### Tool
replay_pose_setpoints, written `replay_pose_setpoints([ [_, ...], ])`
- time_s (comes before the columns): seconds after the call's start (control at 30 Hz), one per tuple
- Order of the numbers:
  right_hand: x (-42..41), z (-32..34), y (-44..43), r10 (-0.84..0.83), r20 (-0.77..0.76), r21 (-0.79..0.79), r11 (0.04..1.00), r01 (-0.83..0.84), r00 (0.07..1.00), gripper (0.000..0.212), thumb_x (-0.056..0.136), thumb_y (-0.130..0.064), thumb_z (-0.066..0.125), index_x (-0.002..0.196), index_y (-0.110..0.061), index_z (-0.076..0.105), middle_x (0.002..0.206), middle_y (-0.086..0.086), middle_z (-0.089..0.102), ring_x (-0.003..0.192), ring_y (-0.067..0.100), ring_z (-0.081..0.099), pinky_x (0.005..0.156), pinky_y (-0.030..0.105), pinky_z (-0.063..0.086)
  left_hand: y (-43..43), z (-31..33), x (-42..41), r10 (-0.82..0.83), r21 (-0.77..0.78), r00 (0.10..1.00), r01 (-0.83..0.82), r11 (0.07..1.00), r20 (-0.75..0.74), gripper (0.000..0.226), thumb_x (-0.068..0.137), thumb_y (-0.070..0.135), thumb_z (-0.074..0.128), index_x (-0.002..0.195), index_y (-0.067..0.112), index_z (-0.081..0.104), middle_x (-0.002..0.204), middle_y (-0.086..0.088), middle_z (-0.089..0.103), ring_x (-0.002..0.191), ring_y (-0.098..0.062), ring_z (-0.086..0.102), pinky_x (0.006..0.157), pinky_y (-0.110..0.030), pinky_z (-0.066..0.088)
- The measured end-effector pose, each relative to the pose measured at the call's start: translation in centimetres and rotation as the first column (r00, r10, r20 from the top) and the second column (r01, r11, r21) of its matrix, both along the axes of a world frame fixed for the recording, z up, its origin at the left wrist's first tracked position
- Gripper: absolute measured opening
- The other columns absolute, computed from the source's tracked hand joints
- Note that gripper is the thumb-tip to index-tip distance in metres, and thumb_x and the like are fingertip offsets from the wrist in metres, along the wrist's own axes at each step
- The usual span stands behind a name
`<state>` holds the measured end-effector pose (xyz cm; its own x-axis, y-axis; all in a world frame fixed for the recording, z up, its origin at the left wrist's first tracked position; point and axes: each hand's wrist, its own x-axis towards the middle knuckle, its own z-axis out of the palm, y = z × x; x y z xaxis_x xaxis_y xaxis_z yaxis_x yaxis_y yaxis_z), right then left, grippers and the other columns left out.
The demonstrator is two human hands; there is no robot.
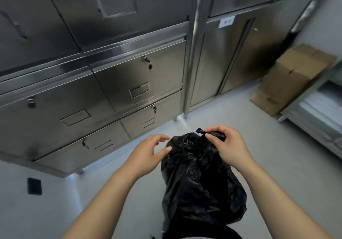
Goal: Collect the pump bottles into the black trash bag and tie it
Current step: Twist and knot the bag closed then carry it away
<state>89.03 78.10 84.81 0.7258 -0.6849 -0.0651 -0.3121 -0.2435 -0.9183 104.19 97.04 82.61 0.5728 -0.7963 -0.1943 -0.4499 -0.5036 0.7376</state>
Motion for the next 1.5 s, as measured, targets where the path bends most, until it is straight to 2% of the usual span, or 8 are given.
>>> replay_pose_setpoints([
  [0.23, -3.2, 0.6, -8.8, -0.107, 0.015, -0.003, 0.994, 0.107, 0.994, 0.024, 0.082, -0.007, 0.066, 0.076, -0.031, 0.065, 0.080, -0.012, 0.067, 0.075, -0.007, 0.060, 0.070, 0.004, 0.041, -12.4, 0.4, -1.4, -0.159, 0.025, 0.987, 0.159, 0.987, -0.023, 0.028, 0.087, 0.048, 0.053, 0.115, 0.046, 0.050, 0.121, 0.021, 0.052, 0.111, 0.002, 0.048, 0.084, -0.018, 0.035],
  [0.53, -2.0, -0.9, -20.8, -0.328, -0.008, -0.042, 0.944, 0.327, 0.945, 0.019, 0.081, -0.006, 0.067, 0.078, -0.025, 0.067, 0.082, -0.009, 0.068, 0.075, -0.008, 0.060, 0.068, 0.004, 0.040, -27.5, -0.4, 3.5, -0.364, 0.041, 0.931, 0.363, 0.931, 0.028, 0.031, 0.088, 0.048, 0.052, 0.118, 0.043, 0.049, 0.122, 0.020, 0.051, 0.113, 0.000, 0.047, 0.089, -0.020, 0.037],
  [0.7, 0.1, 0.7, -30.3, -0.476, -0.015, -0.111, 0.875, 0.472, 0.879, 0.012, 0.083, -0.007, 0.066, 0.082, -0.018, 0.069, 0.083, -0.004, 0.069, 0.080, 0.002, 0.062, 0.073, 0.011, 0.044, -39.2, -0.3, 8.7, -0.481, 0.003, 0.872, 0.483, 0.876, 0.092, 0.034, 0.088, 0.047, 0.053, 0.121, 0.039, 0.050, 0.123, 0.017, 0.052, 0.113, -0.002, 0.048, 0.094, -0.024, 0.040],
  [0.9, 1.1, 4.8, -41.6, -0.615, 0.027, -0.249, 0.760, 0.601, 0.788, 0.017, 0.084, -0.013, 0.066, 0.079, -0.029, 0.066, 0.085, -0.011, 0.069, 0.085, 0.005, 0.063, 0.074, 0.020, 0.047, -52.7, 2.3, 14.0, -0.603, -0.013, 0.771, 0.618, 0.786, 0.207, 0.036, 0.087, 0.051, 0.050, 0.121, 0.038, 0.050, 0.121, 0.020, 0.050, 0.113, -0.001, 0.049, 0.089, -0.018, 0.036],
  [1.0, 1.5, 6.6, -46.9, -0.640, 0.025, -0.336, 0.718, 0.609, 0.768, 0.022, 0.085, -0.015, 0.065, 0.077, -0.035, 0.063, 0.085, -0.018, 0.065, 0.085, -0.003, 0.059, 0.067, 0.006, 0.041, -58.9, 3.6, 15.5, -0.675, 0.025, 0.695, 0.692, 0.721, 0.248, 0.038, 0.089, 0.051, 0.049, 0.123, 0.036, 0.049, 0.127, 0.015, 0.051, 0.113, -0.001, 0.048, 0.087, -0.018, 0.035],
  [1.13, 1.3, 8.4, -54.0, -0.667, 0.035, -0.387, 0.678, 0.625, 0.745, 0.026, 0.085, -0.016, 0.065, 0.076, -0.040, 0.061, 0.088, -0.017, 0.064, 0.087, 0.001, 0.058, 0.068, 0.012, 0.039, -67.1, 5.2, 15.9, -0.709, 0.046, 0.626, 0.738, 0.673, 0.325, 0.041, 0.088, 0.051, 0.050, 0.125, 0.034, 0.049, 0.127, 0.014, 0.051, 0.111, -0.001, 0.050, 0.088, -0.016, 0.037],
  [1.23, 1.2, 9.6, -59.9, -0.661, 0.059, -0.460, 0.647, 0.608, 0.748, 0.029, 0.084, -0.017, 0.066, 0.075, -0.043, 0.058, 0.086, -0.018, 0.062, 0.084, -0.002, 0.057, 0.066, 0.004, 0.036, -73.6, 6.0, 15.9, -0.717, 0.044, 0.586, 0.762, 0.646, 0.377, 0.042, 0.088, 0.051, 0.050, 0.126, 0.033, 0.049, 0.127, 0.015, 0.051, 0.112, 0.001, 0.049, 0.088, -0.014, 0.036],
  [1.5, 1.2, 12.7, -74.4, -0.588, 0.149, -0.442, 0.680, 0.585, 0.795, 0.025, 0.083, -0.016, 0.067, 0.074, -0.039, 0.061, 0.086, -0.016, 0.063, 0.084, -0.010, 0.054, 0.065, 0.003, 0.037, -87.7, 7.6, 14.8, -0.691, 0.052, 0.590, 0.744, 0.667, 0.418, 0.042, 0.088, 0.051, 0.049, 0.126, 0.033, 0.049, 0.129, 0.014, 0.051, 0.116, 0.001, 0.047, 0.095, -0.017, 0.039],
])
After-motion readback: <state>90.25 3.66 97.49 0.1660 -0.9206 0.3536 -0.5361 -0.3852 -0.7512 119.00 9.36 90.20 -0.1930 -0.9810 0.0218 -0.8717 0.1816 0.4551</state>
